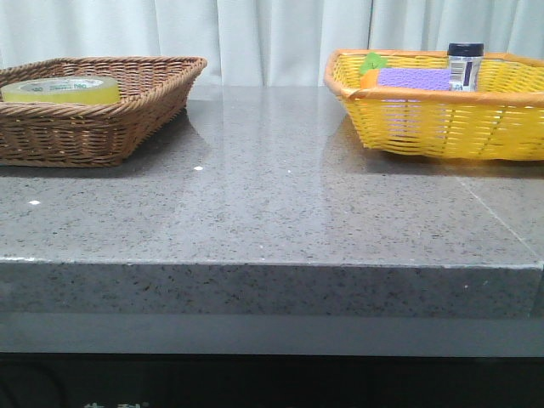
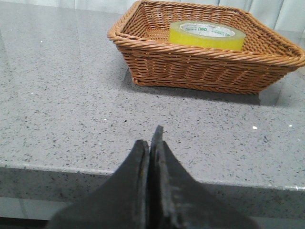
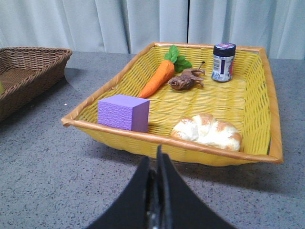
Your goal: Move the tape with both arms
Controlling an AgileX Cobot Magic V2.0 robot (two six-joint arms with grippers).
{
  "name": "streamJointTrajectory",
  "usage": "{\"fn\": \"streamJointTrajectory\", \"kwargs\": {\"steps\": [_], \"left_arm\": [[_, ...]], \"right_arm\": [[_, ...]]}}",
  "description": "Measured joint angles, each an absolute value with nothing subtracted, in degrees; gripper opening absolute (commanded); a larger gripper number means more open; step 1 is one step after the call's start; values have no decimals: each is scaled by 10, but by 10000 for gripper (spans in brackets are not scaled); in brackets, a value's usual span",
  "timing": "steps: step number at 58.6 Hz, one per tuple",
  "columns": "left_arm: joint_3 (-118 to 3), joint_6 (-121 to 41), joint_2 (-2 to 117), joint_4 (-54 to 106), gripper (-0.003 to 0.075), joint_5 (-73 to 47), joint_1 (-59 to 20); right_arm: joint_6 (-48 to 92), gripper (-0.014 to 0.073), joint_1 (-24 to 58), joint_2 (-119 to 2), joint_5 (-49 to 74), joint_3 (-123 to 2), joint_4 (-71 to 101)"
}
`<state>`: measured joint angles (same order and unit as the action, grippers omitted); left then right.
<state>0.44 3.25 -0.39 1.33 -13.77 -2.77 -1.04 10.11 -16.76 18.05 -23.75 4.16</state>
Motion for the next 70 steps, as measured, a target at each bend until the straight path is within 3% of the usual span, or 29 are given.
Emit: {"fn": "streamJointTrajectory", "kwargs": {"steps": [45,70], "left_arm": [[4,33,-4,13,-20,-137,-28],[4,33,-4,13,-20,-137,-28]], "right_arm": [[0,-69,101,-166,179,-230,40],[28,-69,24,-7,86,-41,65]]}}
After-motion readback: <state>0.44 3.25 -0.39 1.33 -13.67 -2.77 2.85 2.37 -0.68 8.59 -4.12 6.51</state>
